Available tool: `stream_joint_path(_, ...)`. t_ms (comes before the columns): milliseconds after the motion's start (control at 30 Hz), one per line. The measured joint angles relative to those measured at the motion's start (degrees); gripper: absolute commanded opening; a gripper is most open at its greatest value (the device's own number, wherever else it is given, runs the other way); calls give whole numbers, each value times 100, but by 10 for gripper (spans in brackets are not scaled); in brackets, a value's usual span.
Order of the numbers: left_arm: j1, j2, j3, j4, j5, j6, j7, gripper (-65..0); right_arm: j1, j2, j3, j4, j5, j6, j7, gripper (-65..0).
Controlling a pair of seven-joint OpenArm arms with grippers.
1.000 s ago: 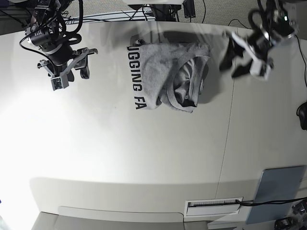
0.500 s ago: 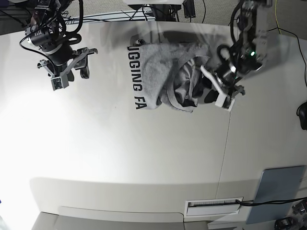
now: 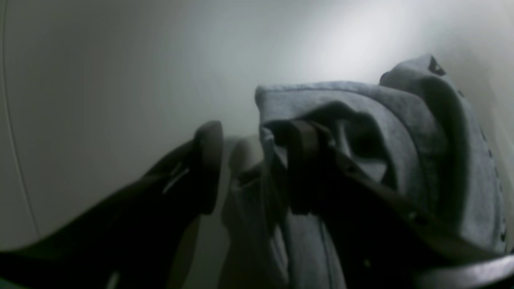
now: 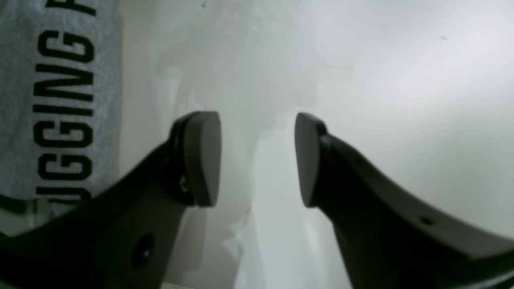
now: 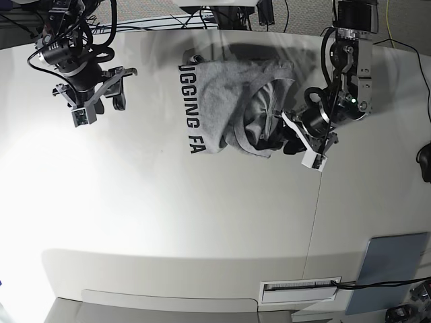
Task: Fold the T-shirt properly
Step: 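Fold the lifted edge over the bundle with left gripper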
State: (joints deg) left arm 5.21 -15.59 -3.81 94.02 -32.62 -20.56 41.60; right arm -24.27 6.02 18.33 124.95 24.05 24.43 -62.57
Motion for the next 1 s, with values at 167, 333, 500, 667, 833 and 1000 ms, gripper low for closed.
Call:
stream_joint_path(167, 0, 131, 7, -2, -17, -4, 313, -600, 0, 0, 0, 0, 0, 0, 0, -354)
stream_joint_path(333, 22, 129, -264, 11, -181, 229, 363, -650, 0, 0, 0, 0, 0, 0, 0, -354)
stream_joint_path(500, 46, -160, -1429, 162, -778, -391, 1051, -650, 0, 0, 0, 0, 0, 0, 4, -354)
stream_joint_path(667, 201, -101, -1742, 160, -1012, -632, 1231, -650, 0, 2, 0, 0, -2, -4, 26, -354)
stream_joint_path(833, 334, -107, -1738, 160, -774, -629, 1244, -457, 0, 0, 0, 0, 0, 0, 26, -354)
stream_joint_path(1000, 337, -326, -1731, 160, -857, -649, 1244, -355, 2, 0, 0, 0, 0, 0, 68, -354)
